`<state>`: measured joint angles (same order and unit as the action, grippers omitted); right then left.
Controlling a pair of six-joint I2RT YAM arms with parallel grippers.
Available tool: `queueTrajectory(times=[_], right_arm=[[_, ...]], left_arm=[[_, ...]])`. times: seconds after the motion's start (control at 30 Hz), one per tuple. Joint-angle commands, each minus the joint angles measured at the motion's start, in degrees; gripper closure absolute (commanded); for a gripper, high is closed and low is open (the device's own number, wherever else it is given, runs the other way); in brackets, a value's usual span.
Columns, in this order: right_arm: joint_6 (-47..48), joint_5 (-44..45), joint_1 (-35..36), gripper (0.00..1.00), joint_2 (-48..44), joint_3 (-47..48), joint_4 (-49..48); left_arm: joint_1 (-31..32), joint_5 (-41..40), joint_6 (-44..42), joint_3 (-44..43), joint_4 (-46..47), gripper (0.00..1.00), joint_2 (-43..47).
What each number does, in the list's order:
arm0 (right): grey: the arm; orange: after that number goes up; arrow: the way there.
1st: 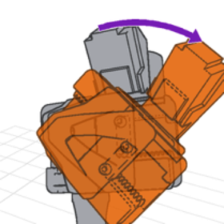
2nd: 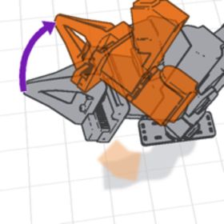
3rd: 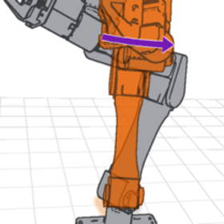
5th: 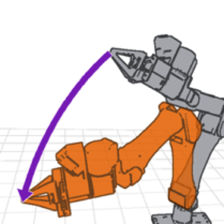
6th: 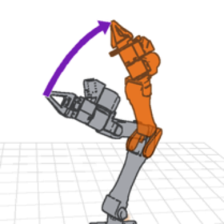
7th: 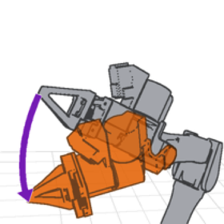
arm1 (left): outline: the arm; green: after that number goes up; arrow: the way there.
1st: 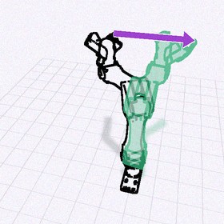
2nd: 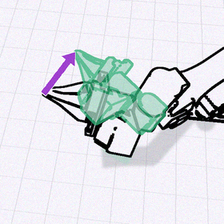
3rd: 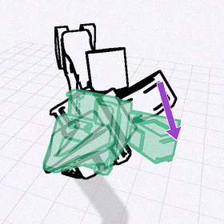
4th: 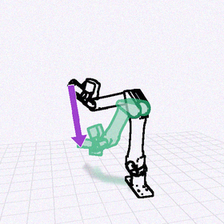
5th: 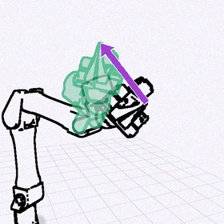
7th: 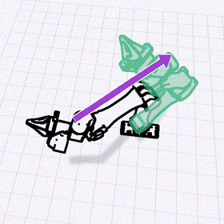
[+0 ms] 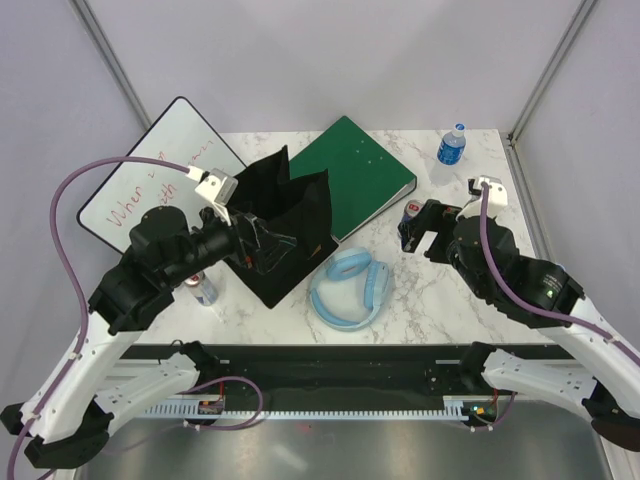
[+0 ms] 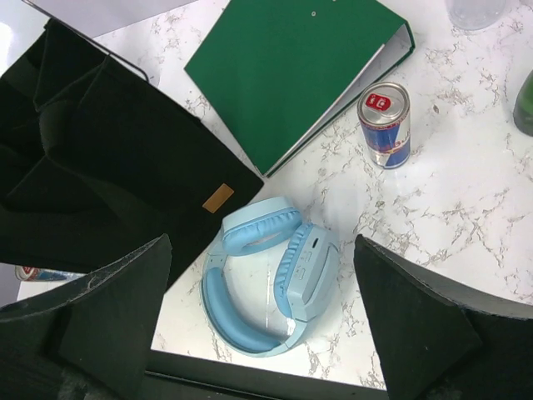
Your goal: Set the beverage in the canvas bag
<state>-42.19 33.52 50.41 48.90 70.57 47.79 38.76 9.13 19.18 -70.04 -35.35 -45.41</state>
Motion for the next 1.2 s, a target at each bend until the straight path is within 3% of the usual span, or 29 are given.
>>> queueTrajectory(times=[0.0, 0.27, 0.5, 0.6, 0.63, 0.8, 0.93, 1.07, 1.17], right_arm=[[0.5, 1.9, 0.2, 0.02, -0.9, 1.4, 0.2], [1.9, 4.8, 0.1, 0.02, -2.3, 2.6, -0.2], [12.1, 14.5, -0.6, 0.02, 13.1, 12.4, -0.9], [16.0, 9.8, -8.6, 0.02, 21.8, 17.7, -0.9], [17.8, 7.2, -14.3, 0.02, 23.7, 19.0, -1.0], [23.3, 6.2, -22.7, 0.02, 34.7, 29.1, -1.6], [22.9, 0.1, -32.5, 0.02, 40.9, 33.8, -2.7], [23.5, -5.3, -37.5, 0.02, 47.1, 36.7, -3.8], [24.3, -7.8, -40.7, 0.02, 51.0, 37.7, -4.9]], left_arm=[[0.3, -0.5, 0.9, -1.1, 2.4, 0.0, -0.1], [0.3, -2.2, -1.5, 0.7, 2.7, 0.0, 0.2], [0.3, -0.3, -2.5, 3.6, 4.6, 0.0, 2.3], [0.3, -0.5, -3.5, 6.3, 6.7, 0.0, 3.6], [0.3, -0.6, -4.1, 6.8, 6.7, 0.0, 3.7], [0.3, -0.3, -5.3, 7.5, 6.6, 0.0, 5.1], [0.3, 1.6, -4.6, 7.3, 6.9, 0.0, 5.8], [0.3, 1.7, -6.4, 10.1, 8.6, 0.0, 8.5], [0.3, -2.9, -8.2, 16.3, 13.7, 0.01, 14.3]])
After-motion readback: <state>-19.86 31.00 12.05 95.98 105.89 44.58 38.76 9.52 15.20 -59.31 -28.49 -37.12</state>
